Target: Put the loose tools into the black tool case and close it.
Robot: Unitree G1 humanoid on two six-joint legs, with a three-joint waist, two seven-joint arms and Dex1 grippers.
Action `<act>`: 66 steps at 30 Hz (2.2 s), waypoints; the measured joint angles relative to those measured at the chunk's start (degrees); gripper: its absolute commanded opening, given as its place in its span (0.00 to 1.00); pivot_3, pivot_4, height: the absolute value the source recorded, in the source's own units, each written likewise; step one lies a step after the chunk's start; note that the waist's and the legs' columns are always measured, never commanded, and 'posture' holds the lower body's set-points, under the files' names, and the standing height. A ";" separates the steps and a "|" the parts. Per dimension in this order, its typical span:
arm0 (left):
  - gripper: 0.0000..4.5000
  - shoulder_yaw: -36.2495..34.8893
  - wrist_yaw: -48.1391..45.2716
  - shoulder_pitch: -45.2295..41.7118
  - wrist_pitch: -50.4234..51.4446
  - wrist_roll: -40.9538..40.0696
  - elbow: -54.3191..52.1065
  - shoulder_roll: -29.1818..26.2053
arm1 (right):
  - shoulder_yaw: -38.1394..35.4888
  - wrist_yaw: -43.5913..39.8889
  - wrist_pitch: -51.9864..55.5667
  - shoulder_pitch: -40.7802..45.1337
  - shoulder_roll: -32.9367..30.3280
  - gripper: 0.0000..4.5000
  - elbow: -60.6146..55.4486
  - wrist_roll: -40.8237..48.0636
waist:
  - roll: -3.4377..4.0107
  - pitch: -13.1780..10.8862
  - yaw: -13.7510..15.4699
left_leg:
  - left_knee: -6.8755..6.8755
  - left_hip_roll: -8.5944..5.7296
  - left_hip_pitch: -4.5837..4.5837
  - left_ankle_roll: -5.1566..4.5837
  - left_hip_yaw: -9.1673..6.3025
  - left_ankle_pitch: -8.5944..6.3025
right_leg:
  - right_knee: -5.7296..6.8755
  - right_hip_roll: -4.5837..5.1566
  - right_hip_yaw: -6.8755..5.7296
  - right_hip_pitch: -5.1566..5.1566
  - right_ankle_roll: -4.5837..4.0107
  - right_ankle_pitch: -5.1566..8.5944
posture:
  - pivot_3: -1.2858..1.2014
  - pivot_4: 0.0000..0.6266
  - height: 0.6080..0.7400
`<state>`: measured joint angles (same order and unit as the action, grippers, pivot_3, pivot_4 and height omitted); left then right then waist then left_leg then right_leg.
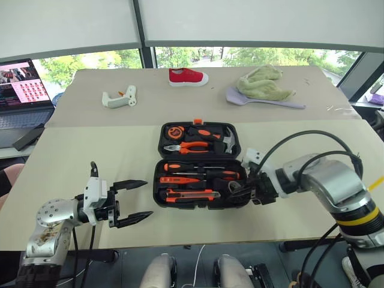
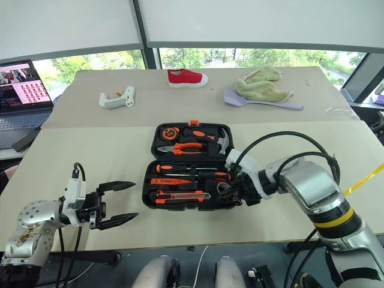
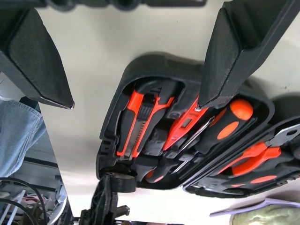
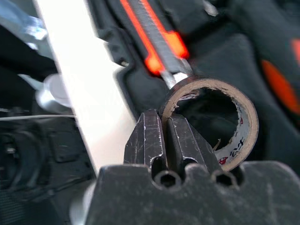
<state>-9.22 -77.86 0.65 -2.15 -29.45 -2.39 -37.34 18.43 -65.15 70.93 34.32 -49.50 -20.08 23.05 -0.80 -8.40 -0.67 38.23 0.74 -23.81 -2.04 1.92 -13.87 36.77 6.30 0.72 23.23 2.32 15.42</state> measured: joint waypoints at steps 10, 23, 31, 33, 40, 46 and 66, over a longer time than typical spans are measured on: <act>1.00 0.22 -1.03 1.58 -4.04 0.18 2.57 0.87 | 7.62 1.66 0.61 3.76 -5.20 0.09 -1.59 -0.31 | -0.06 0.00 0.79 | 0.08 -0.07 0.00 -0.06 0.02 -0.01 | -0.03 -0.23 -0.15 -0.09 0.01 0.00 | 0.52 0.24 1.00; 1.00 -1.07 5.95 -0.23 -3.07 0.09 3.33 1.42 | 3.14 -7.36 -6.79 3.98 -9.05 0.74 1.86 4.94 | -0.20 -0.03 0.75 | 0.14 0.01 0.00 -0.06 0.02 -0.01 | 0.02 -0.61 -0.13 -0.11 0.02 -0.01 | 0.52 0.24 1.00; 1.00 -1.08 9.98 -2.90 2.64 -1.16 2.17 1.42 | -10.95 -4.37 -14.91 -2.77 -3.80 0.74 8.01 7.81 | -0.24 -0.04 0.74 | 0.18 0.09 0.00 -0.05 0.05 -0.01 | 0.15 -0.79 -0.03 -0.09 0.03 -0.02 | 0.52 0.24 1.00; 1.00 -0.73 8.42 -2.81 2.37 -1.08 1.13 1.02 | -11.31 -3.30 -15.81 -4.89 -0.90 0.68 5.81 9.37 | -0.24 -0.05 0.58 | 0.18 0.10 0.01 -0.05 0.06 -0.01 | 0.19 -0.82 0.01 -0.07 0.02 -0.03 | 0.52 0.24 1.00; 1.00 1.35 6.83 -2.84 2.45 -0.06 0.22 0.69 | -8.76 -1.11 -23.89 -8.76 3.14 0.18 4.85 6.25 | -0.26 -0.06 0.60 | 0.29 0.09 0.02 -0.04 0.06 -0.01 | 0.21 -0.85 0.01 -0.11 0.03 -0.02 | 0.52 0.24 1.00; 1.00 2.52 7.13 -3.13 3.66 0.03 -2.15 0.70 | -3.99 -1.73 -34.75 -9.86 3.74 0.01 11.80 -1.10 | -0.27 -0.05 0.64 | 0.43 0.11 0.07 -0.05 0.08 -0.01 | 0.26 -0.91 0.01 -0.20 0.03 -0.03 | 0.52 0.24 1.00; 0.81 -0.53 20.05 -15.15 8.49 5.14 12.60 1.50 | -18.22 4.14 -41.75 -5.60 4.51 0.00 27.57 -0.96 | -0.38 -0.10 1.21 | 0.46 0.06 0.58 -0.04 0.02 -0.02 | 0.22 -0.87 -0.02 -0.73 0.02 -0.06 | 0.52 0.24 1.00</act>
<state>-9.75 -57.82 -14.50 6.34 -24.31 10.21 -35.84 0.21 -61.01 29.18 28.72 -44.99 7.49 22.09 -1.18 -8.50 0.54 38.70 0.81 -23.23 -2.08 1.94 -13.89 36.99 5.42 0.69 22.50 2.34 15.36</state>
